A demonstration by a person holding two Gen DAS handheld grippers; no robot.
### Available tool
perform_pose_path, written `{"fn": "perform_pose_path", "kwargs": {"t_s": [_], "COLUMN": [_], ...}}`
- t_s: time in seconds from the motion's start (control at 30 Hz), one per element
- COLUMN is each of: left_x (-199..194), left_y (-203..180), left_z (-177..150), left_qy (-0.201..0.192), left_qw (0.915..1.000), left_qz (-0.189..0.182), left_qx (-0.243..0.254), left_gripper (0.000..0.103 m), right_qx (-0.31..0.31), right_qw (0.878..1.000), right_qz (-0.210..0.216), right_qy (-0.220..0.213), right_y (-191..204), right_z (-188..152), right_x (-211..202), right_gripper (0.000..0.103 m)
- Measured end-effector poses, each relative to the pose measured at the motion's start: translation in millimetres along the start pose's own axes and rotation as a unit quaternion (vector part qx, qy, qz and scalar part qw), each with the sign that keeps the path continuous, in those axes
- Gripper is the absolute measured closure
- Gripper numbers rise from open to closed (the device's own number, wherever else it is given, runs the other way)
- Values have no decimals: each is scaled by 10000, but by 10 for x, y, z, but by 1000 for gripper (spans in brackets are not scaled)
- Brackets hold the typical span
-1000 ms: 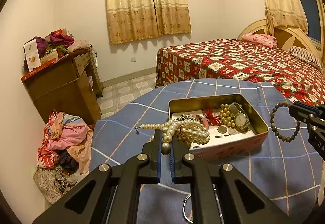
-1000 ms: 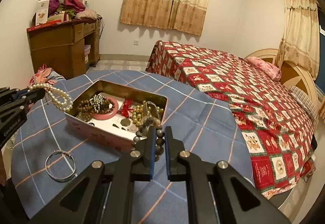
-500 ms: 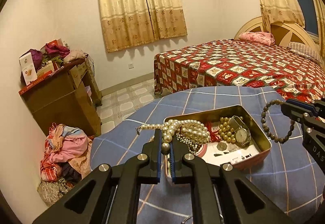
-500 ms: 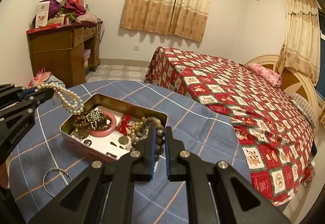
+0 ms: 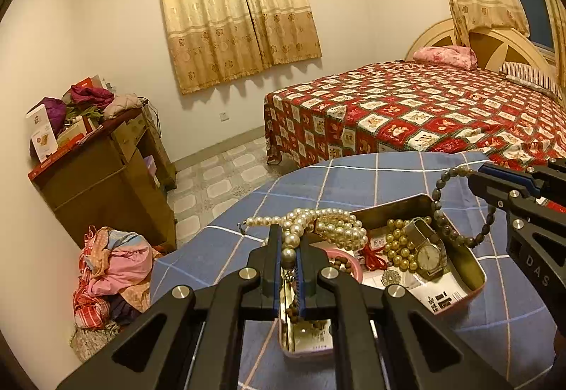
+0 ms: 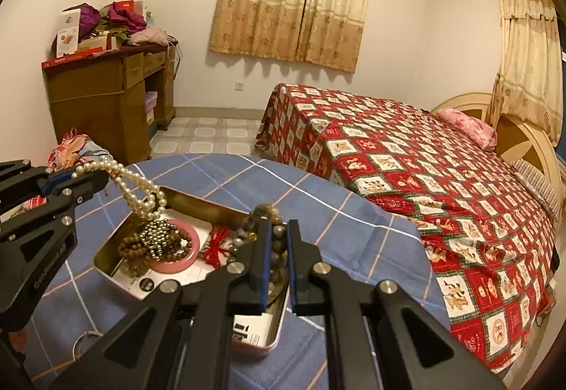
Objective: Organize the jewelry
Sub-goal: 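Carry the pearl necklace and bead bracelet with both tools over the tin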
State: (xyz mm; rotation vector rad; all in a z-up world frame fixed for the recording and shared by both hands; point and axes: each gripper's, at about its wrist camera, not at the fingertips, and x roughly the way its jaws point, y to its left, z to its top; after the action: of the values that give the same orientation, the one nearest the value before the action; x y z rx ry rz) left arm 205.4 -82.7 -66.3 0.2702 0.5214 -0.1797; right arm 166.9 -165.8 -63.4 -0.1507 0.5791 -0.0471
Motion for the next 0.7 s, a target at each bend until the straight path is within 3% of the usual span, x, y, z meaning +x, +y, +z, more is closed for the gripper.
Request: {"fn": "perform_pose_path", "kwargs": {"t_s": [0.7], "left_x": [450], "left_y": [-107], "left_z": [-6], "left_qy": [295], "left_qw": [9994], "left_qz": [80], "left_qx": [190], "left_gripper": [97], "right_qx": [-74], "right_qw": [9992], "right_qz": [-15], "right_qy": [404], "right_y": [97], "right_z": [-58], "right_x": [396], "right_gripper": [93]}}
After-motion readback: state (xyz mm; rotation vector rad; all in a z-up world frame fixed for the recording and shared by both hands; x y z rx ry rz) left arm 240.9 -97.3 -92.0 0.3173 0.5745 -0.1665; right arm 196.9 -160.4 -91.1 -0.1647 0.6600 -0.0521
